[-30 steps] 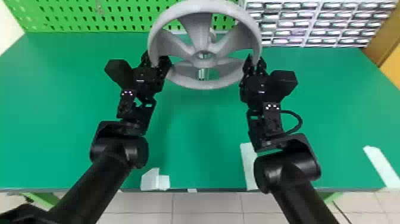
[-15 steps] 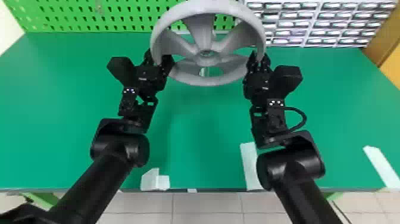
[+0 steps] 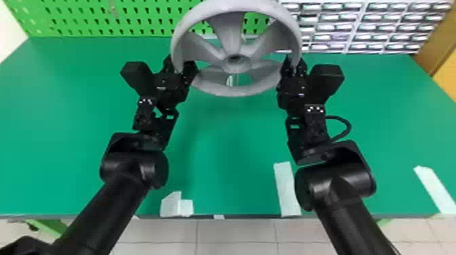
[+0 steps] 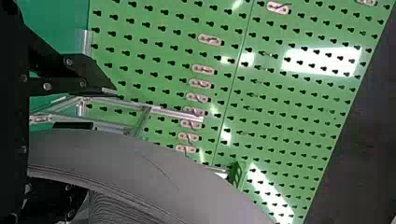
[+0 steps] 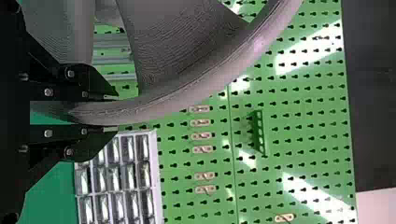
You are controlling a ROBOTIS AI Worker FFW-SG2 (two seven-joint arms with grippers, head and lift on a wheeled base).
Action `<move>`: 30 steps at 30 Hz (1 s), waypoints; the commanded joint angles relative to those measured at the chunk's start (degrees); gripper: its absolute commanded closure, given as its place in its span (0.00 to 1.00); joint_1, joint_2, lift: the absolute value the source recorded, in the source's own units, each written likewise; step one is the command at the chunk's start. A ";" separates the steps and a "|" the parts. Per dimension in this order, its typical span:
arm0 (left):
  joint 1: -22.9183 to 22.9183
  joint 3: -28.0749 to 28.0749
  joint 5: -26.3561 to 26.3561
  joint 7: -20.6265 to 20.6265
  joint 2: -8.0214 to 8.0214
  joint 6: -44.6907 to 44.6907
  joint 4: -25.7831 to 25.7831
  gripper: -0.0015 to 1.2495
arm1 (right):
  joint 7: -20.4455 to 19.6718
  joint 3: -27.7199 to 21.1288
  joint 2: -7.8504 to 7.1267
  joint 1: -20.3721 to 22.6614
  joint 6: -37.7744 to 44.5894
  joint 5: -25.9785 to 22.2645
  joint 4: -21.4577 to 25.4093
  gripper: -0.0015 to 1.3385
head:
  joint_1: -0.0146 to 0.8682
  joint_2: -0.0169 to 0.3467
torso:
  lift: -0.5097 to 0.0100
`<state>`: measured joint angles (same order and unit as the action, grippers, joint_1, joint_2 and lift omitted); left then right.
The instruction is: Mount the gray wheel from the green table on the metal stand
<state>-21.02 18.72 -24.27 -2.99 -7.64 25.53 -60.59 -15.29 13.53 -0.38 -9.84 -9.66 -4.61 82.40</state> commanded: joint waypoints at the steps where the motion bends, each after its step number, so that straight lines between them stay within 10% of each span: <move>1: 0.54 -0.79 0.36 2.72 0.00 -1.36 -0.93 0.70 | 0.00 0.27 -0.06 -0.09 3.07 -0.05 1.19 0.82 | 1.00 0.19 | 0.80; 30: -0.52 -1.58 0.89 3.51 0.00 -6.63 -1.46 0.70 | 0.61 -0.08 -0.14 -1.06 13.27 -0.93 3.65 0.82 | 1.00 0.19 | 0.80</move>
<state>-21.51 17.34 -23.46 -2.91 -7.65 20.15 -61.89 -14.68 13.57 -0.55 -10.90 2.31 -5.45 85.71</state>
